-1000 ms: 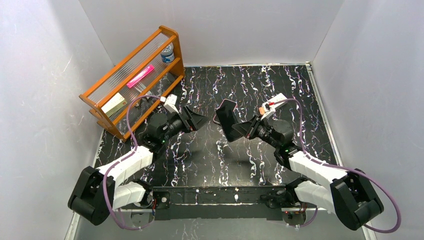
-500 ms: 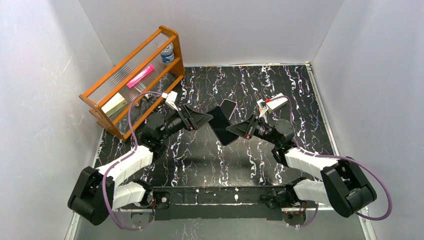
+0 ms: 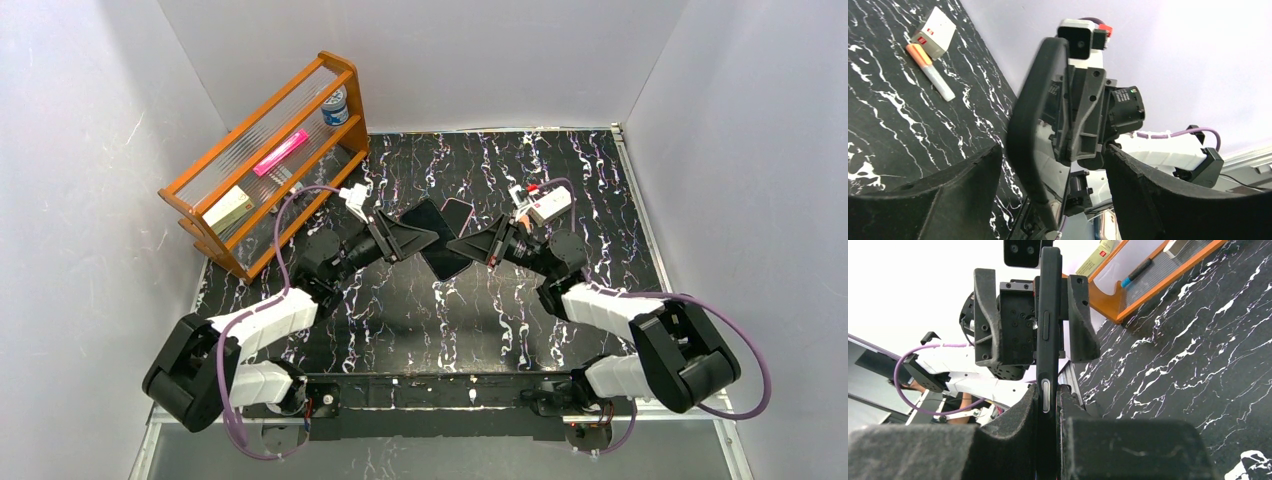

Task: Take the phone out of the phone case
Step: Pick up the phone at the center of the board, then remove the phone case from the phone.

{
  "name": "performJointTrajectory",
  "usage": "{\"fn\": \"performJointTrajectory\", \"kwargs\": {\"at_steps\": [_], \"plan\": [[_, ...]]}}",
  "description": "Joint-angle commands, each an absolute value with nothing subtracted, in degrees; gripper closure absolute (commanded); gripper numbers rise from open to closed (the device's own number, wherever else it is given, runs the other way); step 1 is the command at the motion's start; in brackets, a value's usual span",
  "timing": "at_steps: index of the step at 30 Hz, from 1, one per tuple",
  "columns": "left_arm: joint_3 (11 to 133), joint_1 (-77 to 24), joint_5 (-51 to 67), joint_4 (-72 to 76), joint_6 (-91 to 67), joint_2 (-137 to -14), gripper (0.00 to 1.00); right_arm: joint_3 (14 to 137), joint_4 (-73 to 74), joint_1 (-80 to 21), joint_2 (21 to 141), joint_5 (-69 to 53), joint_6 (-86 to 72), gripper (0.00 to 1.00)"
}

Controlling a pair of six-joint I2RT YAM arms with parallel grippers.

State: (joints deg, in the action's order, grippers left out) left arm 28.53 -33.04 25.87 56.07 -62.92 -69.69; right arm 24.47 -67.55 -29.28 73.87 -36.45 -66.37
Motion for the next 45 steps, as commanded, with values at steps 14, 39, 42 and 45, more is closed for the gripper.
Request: {"fn": "performJointTrajectory", "kwargs": {"at_steps": [14,39,42,45], "plan": [[29.2,-35.4,23.3,68.0,-67.8,-71.7,0.74,30.0,-79.2,-30.4,79.0,-38.1,-72.4,0.99],[21.6,-35.7,-5.0,69.1,-77.5,-64.2,1.0,23.0,-66.7,-38.8,70.8,-24.8,-61.6,0.2],[21.9,-35.8,-6.1,69.2,-79.5,-64.2,1.0,23.3,-67.3,-41.4,72.0,-24.0,-60.2,0.21],[22.3,-35.8,-6.0,69.1,-80.2,-64.2,1.0,23.6,-70.7,-42.5,73.8,-24.2,-60.2,0.25]]}}
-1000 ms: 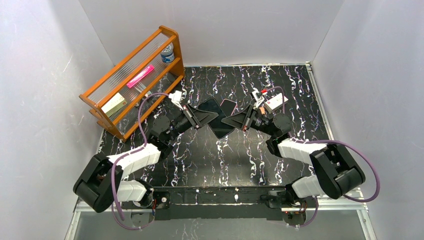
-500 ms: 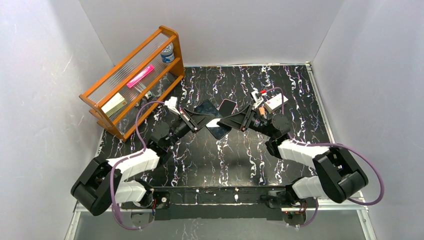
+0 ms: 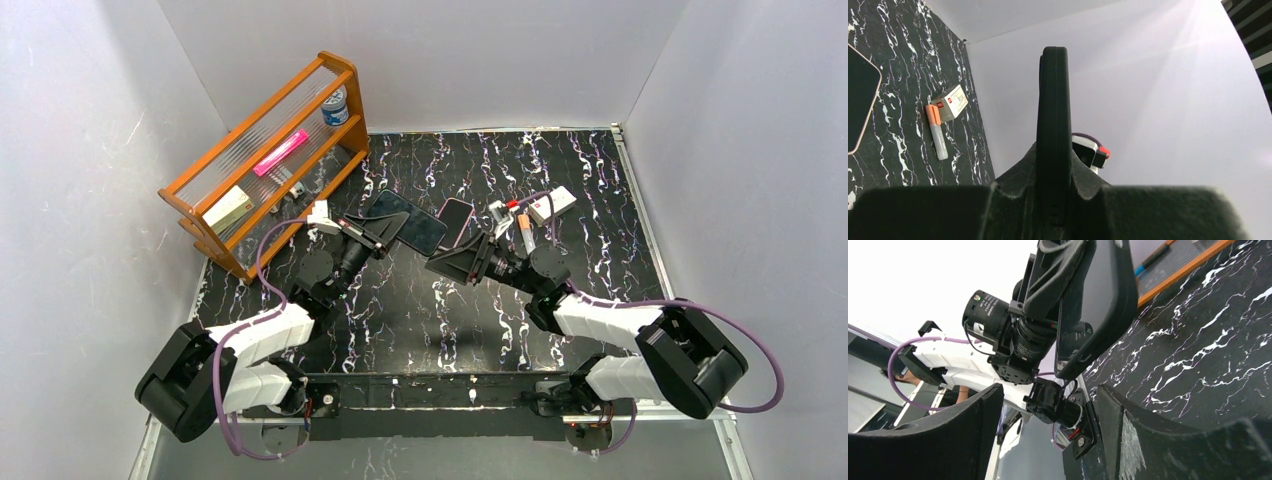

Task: Take the phone out of the phone case
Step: Remove the phone case from the phone.

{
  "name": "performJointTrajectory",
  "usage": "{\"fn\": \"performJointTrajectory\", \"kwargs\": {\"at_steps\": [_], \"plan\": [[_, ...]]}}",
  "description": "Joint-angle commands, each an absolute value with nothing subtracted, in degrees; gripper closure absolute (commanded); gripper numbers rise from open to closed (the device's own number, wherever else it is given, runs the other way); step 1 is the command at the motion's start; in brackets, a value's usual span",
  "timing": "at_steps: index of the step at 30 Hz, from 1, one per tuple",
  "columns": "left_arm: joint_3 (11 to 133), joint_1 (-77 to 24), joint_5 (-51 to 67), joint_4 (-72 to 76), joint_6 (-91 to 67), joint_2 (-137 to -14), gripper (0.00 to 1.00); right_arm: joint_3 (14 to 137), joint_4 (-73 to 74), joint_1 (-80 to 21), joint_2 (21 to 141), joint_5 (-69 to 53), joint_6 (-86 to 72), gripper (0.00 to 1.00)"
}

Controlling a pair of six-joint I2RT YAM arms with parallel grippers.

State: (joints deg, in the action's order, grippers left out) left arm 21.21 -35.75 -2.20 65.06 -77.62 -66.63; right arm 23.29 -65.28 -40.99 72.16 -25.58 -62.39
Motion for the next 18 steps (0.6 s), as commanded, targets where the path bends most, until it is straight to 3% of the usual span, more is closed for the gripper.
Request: {"fn": "performJointTrajectory", "kwargs": {"at_steps": [1,18], "plan": [[22.2,-35.9,-6.0,69.1,-80.5,-64.2,1.0,23.9,-71.4,-42.8,74.5,-24.3,-60.2,0.27],[20.2,-37.3,-6.5,69.2,-84.7,-64.1,1.0,27.1,-74.9,-43.3,76.9,-23.5,-59.1,0.42]]}}
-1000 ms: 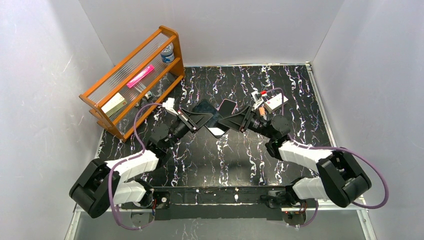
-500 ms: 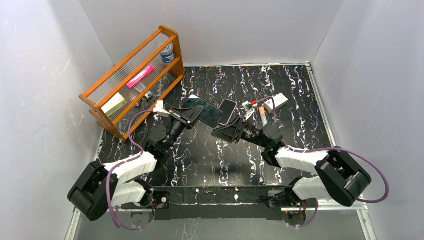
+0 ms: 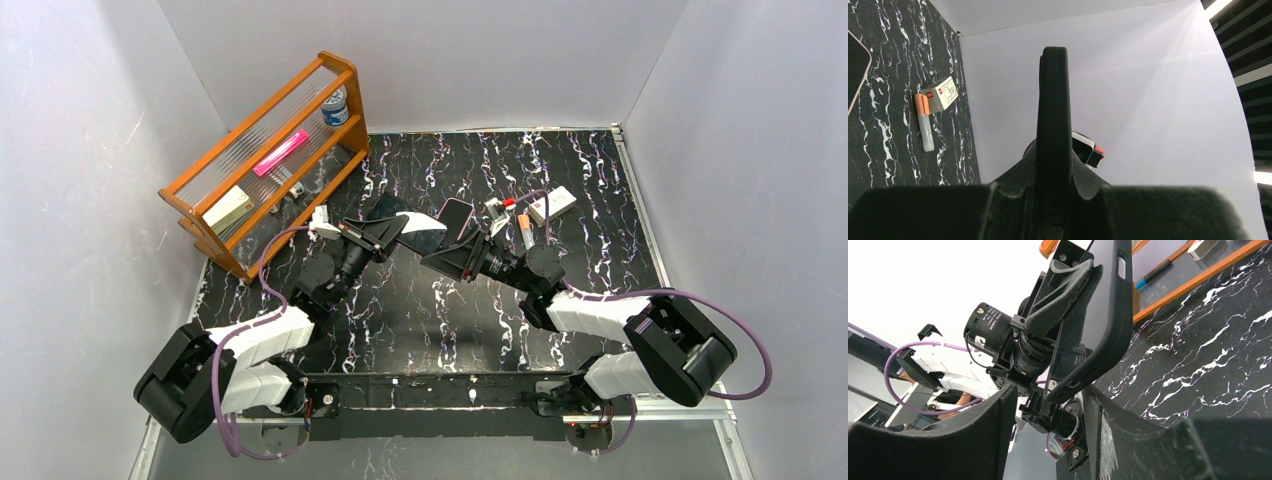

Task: Take the phone out of the phone case
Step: Remove the phone case from the phone.

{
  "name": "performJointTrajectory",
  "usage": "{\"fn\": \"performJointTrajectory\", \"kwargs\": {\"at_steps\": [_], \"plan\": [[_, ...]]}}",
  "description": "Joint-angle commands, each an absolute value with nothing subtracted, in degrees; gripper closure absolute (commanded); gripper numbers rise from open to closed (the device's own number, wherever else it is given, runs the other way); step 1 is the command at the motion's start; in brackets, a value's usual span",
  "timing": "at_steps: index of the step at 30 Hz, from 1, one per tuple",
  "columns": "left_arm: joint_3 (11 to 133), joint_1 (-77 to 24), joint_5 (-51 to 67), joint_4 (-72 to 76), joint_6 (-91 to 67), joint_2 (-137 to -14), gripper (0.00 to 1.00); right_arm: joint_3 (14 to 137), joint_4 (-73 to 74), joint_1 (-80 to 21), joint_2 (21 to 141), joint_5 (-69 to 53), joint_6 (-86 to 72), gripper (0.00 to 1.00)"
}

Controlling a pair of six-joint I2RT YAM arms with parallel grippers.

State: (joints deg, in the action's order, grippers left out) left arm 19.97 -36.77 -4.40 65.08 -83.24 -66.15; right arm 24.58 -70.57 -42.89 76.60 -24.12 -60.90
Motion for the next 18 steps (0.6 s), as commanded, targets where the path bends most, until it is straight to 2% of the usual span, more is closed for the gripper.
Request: {"fn": "performJointTrajectory", "kwargs": {"at_steps": [1,4,12,14,18], "plan": [[20.2,-37.4,-6.4,69.2,-84.8,-64.2,1.0,27.2,-74.9,-43.3,77.0,-23.5,-58.9,0.44],[20.3,-37.5,-6.0,69.2,-85.0,-64.2,1.0,27.3,-74.9,-43.3,77.3,-23.6,-58.3,0.52],[19.5,-37.5,-5.8,68.8,-88.1,-64.1,1.0,26.7,-75.9,-43.3,78.9,-26.7,-50.9,0.93],[19.6,-37.4,-5.0,68.3,-89.2,-64.4,1.0,27.0,-75.8,-43.3,79.1,-29.4,-46.9,0.98],[21.6,-37.4,-1.4,66.7,-90.0,-65.7,1.0,29.1,-70.5,-43.3,78.9,-33.5,-37.9,0.99]]}}
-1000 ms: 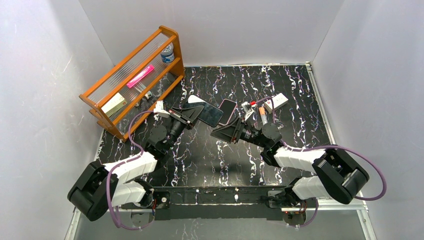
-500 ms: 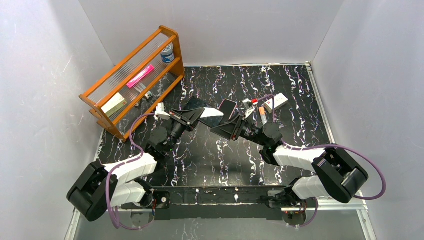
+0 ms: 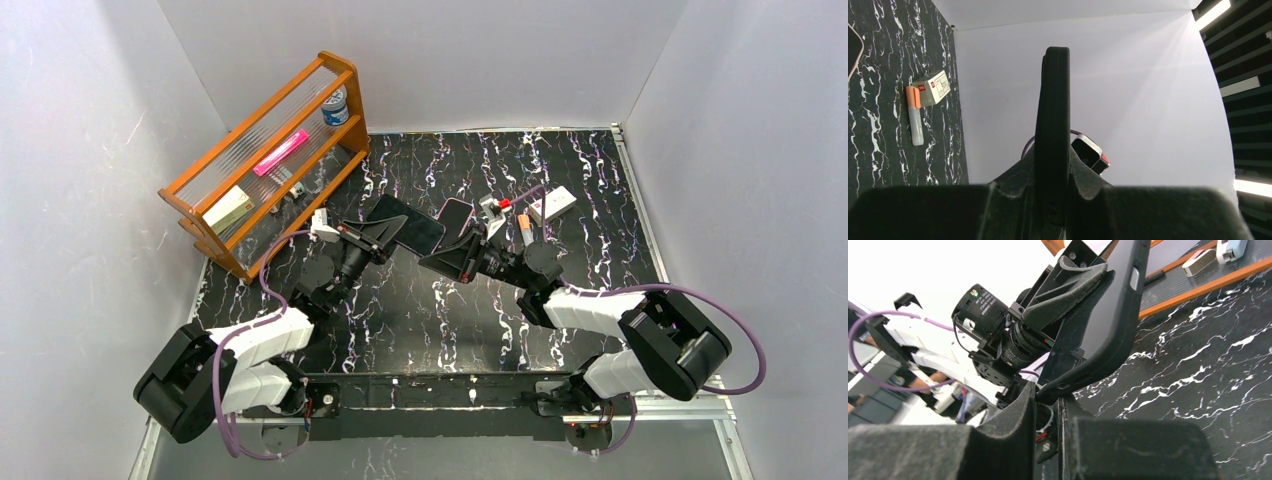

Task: Take the phone out of the phone case
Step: Remove the phone case from the phone.

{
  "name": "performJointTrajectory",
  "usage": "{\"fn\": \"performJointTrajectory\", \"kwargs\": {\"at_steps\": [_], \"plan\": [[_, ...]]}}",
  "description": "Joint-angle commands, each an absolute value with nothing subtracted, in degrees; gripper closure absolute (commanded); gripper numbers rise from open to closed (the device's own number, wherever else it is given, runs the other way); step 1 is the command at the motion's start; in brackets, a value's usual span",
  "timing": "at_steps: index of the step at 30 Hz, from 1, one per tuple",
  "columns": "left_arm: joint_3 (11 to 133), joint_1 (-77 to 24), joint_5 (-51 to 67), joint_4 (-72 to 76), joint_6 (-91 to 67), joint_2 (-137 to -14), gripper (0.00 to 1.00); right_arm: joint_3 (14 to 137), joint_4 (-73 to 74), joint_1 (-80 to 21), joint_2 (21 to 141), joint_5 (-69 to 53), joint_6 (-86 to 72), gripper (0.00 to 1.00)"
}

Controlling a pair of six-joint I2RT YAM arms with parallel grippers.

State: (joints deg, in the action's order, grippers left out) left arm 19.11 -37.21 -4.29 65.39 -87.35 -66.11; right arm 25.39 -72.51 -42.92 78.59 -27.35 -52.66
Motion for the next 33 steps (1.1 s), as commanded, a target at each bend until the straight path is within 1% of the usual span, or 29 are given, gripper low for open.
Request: {"fn": "performJointTrajectory", "kwargs": {"at_steps": [1,6,11,14,16,21,24,29,33], "plan": [[22.0,-37.4,-0.7,66.3,-90.1,-65.9,1.0,29.9,-68.7,-43.3,78.8,-34.5,-36.0,0.99],[22.8,-37.4,0.0,64.2,-89.7,-65.5,1.0,33.3,-60.6,-43.2,77.9,-38.6,-27.0,0.99],[24.1,-37.1,4.2,63.0,-88.1,-65.6,1.0,34.9,-55.5,-43.3,77.5,-39.9,-19.4,0.99],[24.7,-35.0,7.4,62.4,-86.3,-66.0,1.0,35.8,-52.5,-43.2,78.1,-39.5,-16.8,0.99],[24.8,-31.9,10.8,61.3,-85.0,-65.9,1.0,35.6,-51.8,-43.1,78.4,-39.8,-16.6,0.99],[25.2,-23.3,21.4,59.6,-83.0,-66.2,1.0,32.0,-51.5,-42.6,77.7,-39.8,-18.1,0.71],[27.2,-20.4,27.8,57.3,-79.6,-66.7,1.0,29.9,-49.9,-42.1,75.8,-39.9,-18.0,0.58],[32.9,-17.6,38.6,49.3,-68.5,-67.3,1.0,29.8,-41.5,-41.1,71.4,-40.8,-14.3,0.43],[38.4,-17.2,45.4,39.2,-56.8,-67.7,1.0,31.9,-34.7,-40.6,69.7,-41.4,-11.0,0.36]]}}
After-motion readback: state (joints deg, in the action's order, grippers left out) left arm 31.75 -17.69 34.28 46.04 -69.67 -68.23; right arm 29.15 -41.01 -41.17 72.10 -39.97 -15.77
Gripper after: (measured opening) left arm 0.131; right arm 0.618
